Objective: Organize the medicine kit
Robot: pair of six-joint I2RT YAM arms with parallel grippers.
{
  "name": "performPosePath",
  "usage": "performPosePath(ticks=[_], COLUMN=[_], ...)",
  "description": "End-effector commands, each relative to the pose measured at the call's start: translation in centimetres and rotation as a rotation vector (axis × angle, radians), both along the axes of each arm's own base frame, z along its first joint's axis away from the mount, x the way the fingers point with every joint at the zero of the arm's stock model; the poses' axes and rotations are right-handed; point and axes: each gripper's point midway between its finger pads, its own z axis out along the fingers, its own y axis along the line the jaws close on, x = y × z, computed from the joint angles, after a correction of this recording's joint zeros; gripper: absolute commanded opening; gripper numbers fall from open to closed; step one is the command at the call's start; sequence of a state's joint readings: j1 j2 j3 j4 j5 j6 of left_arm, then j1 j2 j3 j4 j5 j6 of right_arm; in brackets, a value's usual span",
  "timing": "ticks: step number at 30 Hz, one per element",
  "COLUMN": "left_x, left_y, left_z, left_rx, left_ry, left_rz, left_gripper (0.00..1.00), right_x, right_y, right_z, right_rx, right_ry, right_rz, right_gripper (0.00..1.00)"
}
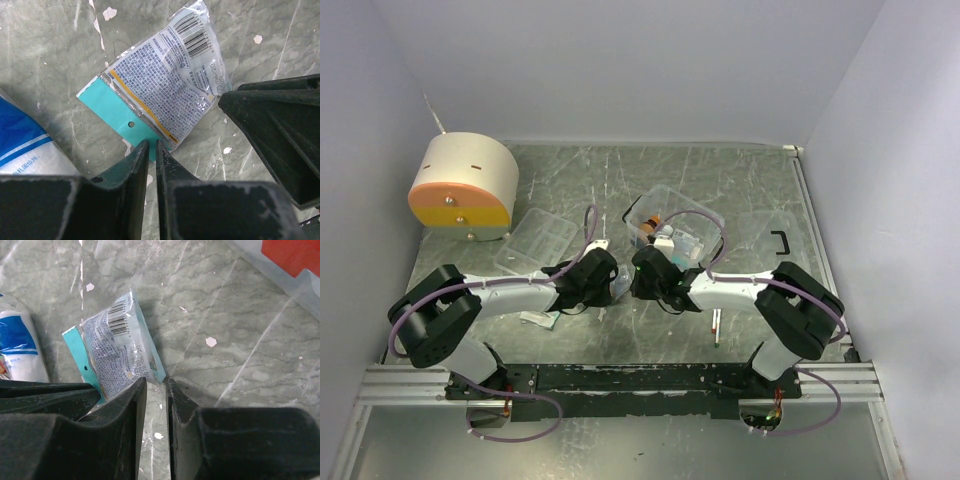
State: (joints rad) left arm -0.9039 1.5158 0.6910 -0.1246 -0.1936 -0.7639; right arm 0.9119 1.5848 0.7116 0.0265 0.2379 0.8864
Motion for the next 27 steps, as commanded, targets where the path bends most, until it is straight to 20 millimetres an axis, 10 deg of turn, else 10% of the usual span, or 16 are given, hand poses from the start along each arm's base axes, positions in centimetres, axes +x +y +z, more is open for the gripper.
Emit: performPosePath(ticks=[1, 17, 24, 27], left_x=[-0.4, -1.1, -1.6, -1.7], left_y=[1.8, 2.8, 2.4, 2.0], left_z=[-1.4, -2.2, -1.7, -1.1], left_rx=[0.097, 0.133, 0.090, 0.058], left_ry=[0.029, 0.044, 0.045, 0.041], left_rz=[0.008, 0.000, -0.023, -0.037], left_gripper=[0.22, 0.17, 0.17, 0.18], right_x=[0.3, 3.1, 2.6, 1.8], right_y=[0.8, -0.2, 1.4, 1.8], right_z=[0.8, 0.4, 1.9, 1.7], right_rx=[0.027, -0.025, 0.104, 0.148], right_ry=[-0.023, -0.079, -0.074, -0.046], right_rz=[0.002, -0.102, -0.070, -0.049], right_gripper=[0.23, 0.00, 0.00, 0.18])
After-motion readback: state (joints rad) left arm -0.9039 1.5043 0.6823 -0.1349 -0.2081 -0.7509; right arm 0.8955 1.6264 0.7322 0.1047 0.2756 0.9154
